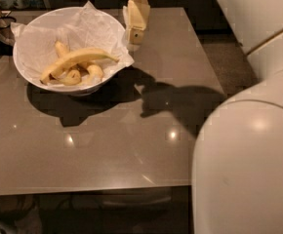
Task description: Pick banana from white bowl
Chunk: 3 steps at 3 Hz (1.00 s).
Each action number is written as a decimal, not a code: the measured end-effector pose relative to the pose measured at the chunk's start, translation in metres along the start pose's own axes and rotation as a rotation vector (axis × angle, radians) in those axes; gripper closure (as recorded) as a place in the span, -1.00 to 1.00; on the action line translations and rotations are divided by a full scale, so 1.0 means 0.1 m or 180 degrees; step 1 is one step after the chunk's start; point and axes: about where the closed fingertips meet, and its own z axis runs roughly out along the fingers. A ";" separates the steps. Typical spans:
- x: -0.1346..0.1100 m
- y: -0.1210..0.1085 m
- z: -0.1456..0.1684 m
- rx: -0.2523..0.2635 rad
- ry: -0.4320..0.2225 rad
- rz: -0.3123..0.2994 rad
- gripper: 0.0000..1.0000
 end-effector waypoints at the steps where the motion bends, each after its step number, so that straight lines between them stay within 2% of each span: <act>1: -0.07 -0.13 0.01 0.0123 -0.0062 -0.0011 -1.00; 2: -0.18 -0.20 0.07 0.0180 -0.0137 -0.0103 -1.00; 3: -0.37 -0.31 0.22 0.0113 -0.0139 -0.0282 -1.00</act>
Offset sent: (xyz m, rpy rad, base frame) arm 0.0067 0.0269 0.0039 0.0402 -0.0425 0.0654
